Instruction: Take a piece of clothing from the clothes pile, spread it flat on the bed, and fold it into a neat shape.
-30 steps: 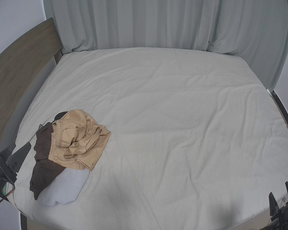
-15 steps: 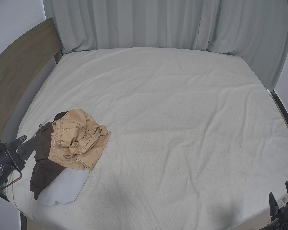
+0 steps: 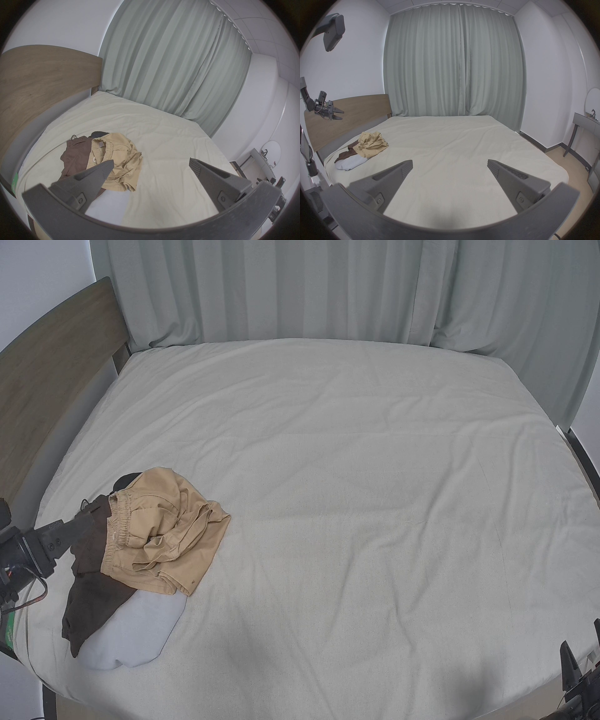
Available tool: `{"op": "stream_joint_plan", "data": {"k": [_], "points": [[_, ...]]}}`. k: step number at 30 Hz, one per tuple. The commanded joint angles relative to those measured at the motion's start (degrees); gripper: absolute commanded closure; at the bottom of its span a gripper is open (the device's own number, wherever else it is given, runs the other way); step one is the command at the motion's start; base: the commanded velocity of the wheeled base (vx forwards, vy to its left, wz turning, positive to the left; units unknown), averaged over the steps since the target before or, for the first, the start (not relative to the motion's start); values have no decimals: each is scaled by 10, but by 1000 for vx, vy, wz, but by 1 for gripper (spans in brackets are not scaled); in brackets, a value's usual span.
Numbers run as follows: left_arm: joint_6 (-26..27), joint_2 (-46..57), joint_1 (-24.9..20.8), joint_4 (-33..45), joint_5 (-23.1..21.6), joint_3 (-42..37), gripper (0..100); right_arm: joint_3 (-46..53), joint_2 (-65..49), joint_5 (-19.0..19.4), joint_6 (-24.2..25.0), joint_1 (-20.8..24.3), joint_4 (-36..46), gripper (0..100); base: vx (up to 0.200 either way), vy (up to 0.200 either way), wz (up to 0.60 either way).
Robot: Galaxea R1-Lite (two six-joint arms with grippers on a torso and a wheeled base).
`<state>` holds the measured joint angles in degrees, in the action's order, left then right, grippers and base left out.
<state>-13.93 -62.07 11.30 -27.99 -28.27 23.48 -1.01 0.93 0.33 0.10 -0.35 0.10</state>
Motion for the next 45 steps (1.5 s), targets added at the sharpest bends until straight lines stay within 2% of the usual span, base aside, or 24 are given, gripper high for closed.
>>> {"op": "stream_joint_plan", "data": {"k": [1,13,23,30,45], "points": [[0,-35,7,0,0,12,0,10,-5,0,0,0,0,0,0,0,0],[3,-110,35,-8,-25,49,0,10,-4,0,0,0,0,0,0,0,0],[3,-223,65,-116,-35,53,0,10,-5,0,1,0,0,0,0,0,0],[2,-292,66,-187,-50,63,0,10,-5,0,0,0,0,0,0,0,0],[3,-367,63,-192,-71,123,0,10,-5,0,1,0,0,0,0,0,0]]}}
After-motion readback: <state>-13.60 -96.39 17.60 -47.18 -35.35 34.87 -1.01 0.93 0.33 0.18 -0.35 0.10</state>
